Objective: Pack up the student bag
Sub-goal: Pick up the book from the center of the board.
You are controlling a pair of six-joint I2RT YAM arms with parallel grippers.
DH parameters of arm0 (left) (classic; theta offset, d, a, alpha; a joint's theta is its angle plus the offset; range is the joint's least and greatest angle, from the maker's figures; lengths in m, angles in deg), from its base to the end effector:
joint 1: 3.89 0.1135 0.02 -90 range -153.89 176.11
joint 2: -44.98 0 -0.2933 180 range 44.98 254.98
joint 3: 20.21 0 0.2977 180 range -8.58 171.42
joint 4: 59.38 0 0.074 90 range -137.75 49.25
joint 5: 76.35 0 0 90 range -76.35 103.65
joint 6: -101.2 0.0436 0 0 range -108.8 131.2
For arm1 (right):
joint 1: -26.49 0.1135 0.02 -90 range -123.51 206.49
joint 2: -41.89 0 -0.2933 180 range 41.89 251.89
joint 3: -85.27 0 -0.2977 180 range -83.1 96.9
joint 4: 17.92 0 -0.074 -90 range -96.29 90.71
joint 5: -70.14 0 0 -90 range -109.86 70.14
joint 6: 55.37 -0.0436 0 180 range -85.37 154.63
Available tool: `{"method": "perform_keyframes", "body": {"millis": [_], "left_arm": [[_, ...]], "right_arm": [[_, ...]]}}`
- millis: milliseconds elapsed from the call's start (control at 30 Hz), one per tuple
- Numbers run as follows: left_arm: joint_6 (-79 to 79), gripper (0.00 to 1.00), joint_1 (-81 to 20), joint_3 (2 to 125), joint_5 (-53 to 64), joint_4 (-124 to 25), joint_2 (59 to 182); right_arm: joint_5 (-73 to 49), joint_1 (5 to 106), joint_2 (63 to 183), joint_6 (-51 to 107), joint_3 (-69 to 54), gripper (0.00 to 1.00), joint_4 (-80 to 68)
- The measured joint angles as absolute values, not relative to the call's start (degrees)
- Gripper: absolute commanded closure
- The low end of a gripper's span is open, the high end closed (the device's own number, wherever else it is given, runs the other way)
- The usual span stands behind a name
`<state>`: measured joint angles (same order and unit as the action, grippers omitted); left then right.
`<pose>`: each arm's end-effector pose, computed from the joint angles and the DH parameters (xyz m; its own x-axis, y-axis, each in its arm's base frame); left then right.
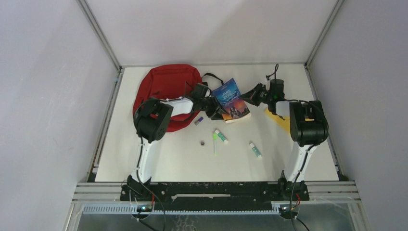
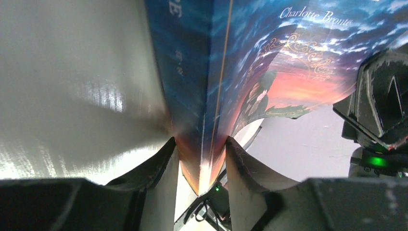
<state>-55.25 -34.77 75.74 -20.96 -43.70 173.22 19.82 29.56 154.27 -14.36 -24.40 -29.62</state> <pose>0.4394 -0.2916 0.1032 -0.9411 -0.3163 0.1193 -0.2852 0.5537 -0.7823 0.4434 0.0517 0.1310 -0.7774 0.5399 -0.3228 -0.0074 0.5054 0.8629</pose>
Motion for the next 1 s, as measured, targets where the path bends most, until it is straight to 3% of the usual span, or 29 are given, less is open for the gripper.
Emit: {"method": "perform_keyframes", "body": {"millis": [67, 133, 167, 400, 667, 800, 1000], "left_arm": [[-54.5, 1.0, -34.6, 75.7, -20.7, -43.8, 173.1], [-53.7, 1.0, -34.6, 75.7, -19.9, -43.7, 172.7], [-53.2, 1.0, -34.5, 75.7, -19.3, -43.7, 172.2], [-51.3, 1.0, -33.7, 75.7, -15.4, -44.9, 166.9], [-50.3, 1.0, -33.3, 75.7, -13.6, -46.7, 164.0], [-50.3, 1.0, -33.5, 75.7, -13.4, -46.7, 164.0], [-50.3, 1.0, -34.6, 75.7, -11.8, -46.0, 163.6]], "right_arm": [[19.6, 29.9, 153.0, -13.1, -24.4, 0.82, -27.5], [19.7, 30.2, 151.5, -11.6, -24.4, 0.5, -25.1], [19.7, 30.3, 150.9, -11.2, -24.4, 0.4, -23.7], [16.2, 30.0, 145.2, -5.1, -25.0, 0.04, -8.4], [12.1, 25.5, 129.5, -5.9, -35.9, 0.0, -0.5], [12.7, 23.4, 121.8, -15.6, -46.5, 0.0, -7.8], [13.7, 30.0, 119.6, -34.6, -59.5, 0.0, -23.4]]}}
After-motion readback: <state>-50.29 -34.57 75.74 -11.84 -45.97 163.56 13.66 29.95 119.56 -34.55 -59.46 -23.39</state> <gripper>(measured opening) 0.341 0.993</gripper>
